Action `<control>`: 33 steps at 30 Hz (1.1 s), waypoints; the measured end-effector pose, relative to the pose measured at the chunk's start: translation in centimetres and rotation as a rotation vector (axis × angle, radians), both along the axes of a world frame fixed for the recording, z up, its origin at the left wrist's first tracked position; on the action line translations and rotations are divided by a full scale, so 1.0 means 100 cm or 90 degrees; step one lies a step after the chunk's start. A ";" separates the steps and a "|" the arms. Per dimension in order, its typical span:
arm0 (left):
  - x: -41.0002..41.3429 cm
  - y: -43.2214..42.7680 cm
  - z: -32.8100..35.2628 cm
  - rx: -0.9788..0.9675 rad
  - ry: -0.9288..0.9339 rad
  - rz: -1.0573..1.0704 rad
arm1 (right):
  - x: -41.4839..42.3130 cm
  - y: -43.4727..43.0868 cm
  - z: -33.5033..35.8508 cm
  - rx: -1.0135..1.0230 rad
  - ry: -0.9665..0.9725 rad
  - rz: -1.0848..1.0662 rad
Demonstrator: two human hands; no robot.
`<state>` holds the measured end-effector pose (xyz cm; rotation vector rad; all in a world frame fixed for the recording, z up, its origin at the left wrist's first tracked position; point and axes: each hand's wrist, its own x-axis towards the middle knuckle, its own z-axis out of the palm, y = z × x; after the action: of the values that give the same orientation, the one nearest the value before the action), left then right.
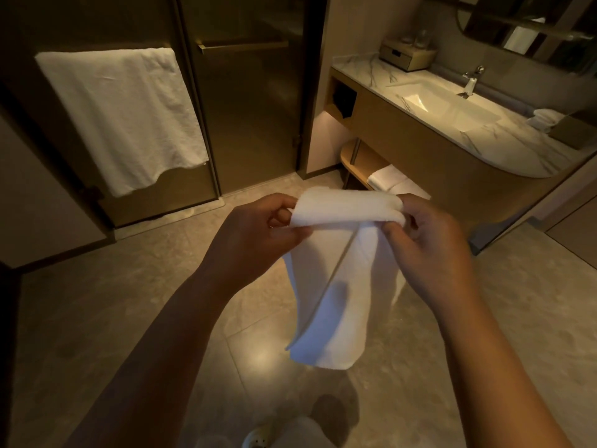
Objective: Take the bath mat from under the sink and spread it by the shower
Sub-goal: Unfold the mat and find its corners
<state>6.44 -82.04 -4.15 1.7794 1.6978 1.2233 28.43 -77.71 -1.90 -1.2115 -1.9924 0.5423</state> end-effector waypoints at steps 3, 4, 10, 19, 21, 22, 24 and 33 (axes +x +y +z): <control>0.002 0.001 -0.007 -0.006 -0.010 0.002 | 0.008 0.001 -0.002 0.002 -0.003 -0.021; 0.003 0.002 -0.008 -0.005 -0.010 0.003 | 0.010 0.002 -0.002 0.001 -0.003 -0.026; 0.017 0.006 -0.007 0.017 -0.044 -0.008 | 0.022 0.005 -0.004 -0.016 -0.040 -0.047; 0.036 0.009 0.002 0.069 -0.041 0.003 | 0.024 0.008 -0.020 -0.058 -0.024 -0.155; 0.039 0.008 0.001 0.057 0.007 -0.006 | 0.018 0.005 -0.022 -0.089 0.042 -0.169; 0.040 0.008 0.000 0.052 0.028 -0.007 | 0.013 0.003 -0.022 -0.128 0.090 -0.160; 0.040 0.006 0.000 0.045 0.044 -0.003 | 0.001 -0.001 -0.022 -0.229 0.173 -0.123; 0.036 0.001 0.002 0.037 0.088 -0.014 | -0.035 -0.003 -0.020 -0.315 0.210 -0.078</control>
<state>10.05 -81.90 -4.00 1.9533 1.7282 1.1757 24.95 -78.03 -3.95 -1.4117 -1.5390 1.1395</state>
